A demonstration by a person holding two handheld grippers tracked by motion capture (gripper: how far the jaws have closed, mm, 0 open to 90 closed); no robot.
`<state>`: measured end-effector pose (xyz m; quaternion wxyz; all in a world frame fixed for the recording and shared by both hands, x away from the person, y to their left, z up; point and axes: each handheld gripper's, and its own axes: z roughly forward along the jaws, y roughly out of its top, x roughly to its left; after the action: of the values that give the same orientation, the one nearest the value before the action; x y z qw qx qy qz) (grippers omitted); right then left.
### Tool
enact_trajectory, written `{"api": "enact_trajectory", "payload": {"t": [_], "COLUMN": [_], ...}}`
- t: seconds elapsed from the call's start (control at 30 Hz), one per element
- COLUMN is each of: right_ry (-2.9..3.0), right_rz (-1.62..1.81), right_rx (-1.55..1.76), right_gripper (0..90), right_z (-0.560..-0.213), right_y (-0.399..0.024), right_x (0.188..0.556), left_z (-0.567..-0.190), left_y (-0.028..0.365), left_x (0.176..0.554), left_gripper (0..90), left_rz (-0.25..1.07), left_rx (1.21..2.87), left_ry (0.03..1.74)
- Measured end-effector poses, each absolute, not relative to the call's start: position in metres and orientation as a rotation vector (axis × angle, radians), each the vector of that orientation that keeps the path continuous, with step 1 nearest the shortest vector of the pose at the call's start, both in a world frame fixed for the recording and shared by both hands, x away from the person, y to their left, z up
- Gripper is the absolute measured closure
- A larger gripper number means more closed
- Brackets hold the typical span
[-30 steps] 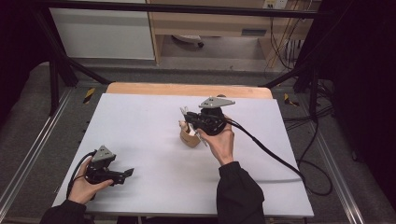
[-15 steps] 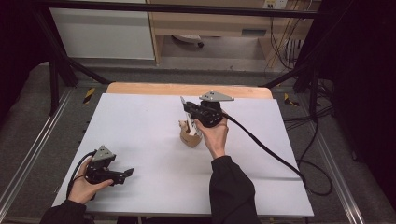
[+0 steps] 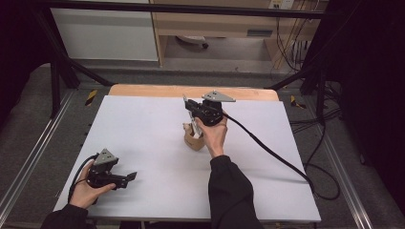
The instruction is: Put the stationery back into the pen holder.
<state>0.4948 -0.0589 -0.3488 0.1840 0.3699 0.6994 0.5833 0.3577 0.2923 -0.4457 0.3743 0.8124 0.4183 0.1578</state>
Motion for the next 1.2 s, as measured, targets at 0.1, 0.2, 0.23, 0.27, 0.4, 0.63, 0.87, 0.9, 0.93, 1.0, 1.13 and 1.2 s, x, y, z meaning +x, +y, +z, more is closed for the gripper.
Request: {"api": "enact_trajectory", "payload": {"t": [0.1,0.2,0.23,0.27,0.4,0.63,0.87,0.9,0.93,1.0,1.13,1.2], "right_ry": [1.968,1.97,1.968,1.97,1.966,1.939,1.914,1.915,1.914,1.912,1.909,1.912], "right_rz": [1.645,1.642,1.639,1.64,1.636,1.632,1.625,1.625,1.622,1.624,1.626,1.626], "right_rx": [1.049,1.047,1.043,1.039,1.031,1.039,1.028,1.026,1.029,1.033,1.035,1.034], "right_gripper": [81.0,81.0,81.0,80.9,81.0,81.0,81.0,81.0,81.0,81.0,81.0,81.0], "right_z": [-0.353,-0.356,-0.357,-0.357,-0.358,-0.36,-0.363,-0.364,-0.365,-0.368,-0.373,-0.375], "right_y": [-0.057,-0.054,-0.053,-0.052,-0.046,-0.044,-0.043,-0.043,-0.043,-0.045,-0.047,-0.048], "right_x": [0.498,0.5,0.501,0.502,0.507,0.515,0.516,0.516,0.516,0.515,0.512,0.51], "left_z": [-0.446,-0.446,-0.446,-0.446,-0.445,-0.445,-0.446,-0.446,-0.446,-0.446,-0.446,-0.446], "left_y": [0.292,0.292,0.292,0.292,0.292,0.292,0.293,0.293,0.292,0.292,0.292,0.292], "left_x": [0.358,0.358,0.358,0.358,0.358,0.358,0.358,0.358,0.357,0.357,0.357,0.358], "left_gripper": [4.6,4.6,4.6,4.6,4.6,4.6,4.6,4.6,4.6,4.6,4.6,4.6], "left_rz": [0.404,0.404,0.403,0.403,0.404,0.401,0.402,0.402,0.401,0.401,0.402,0.403], "left_rx": [2.081,2.08,2.08,2.08,2.077,2.08,2.076,2.076,2.077,2.077,2.082,2.082], "left_ry": [1.07,1.069,1.07,1.071,1.069,1.067,1.069,1.069,1.068,1.068,1.067,1.068]}}
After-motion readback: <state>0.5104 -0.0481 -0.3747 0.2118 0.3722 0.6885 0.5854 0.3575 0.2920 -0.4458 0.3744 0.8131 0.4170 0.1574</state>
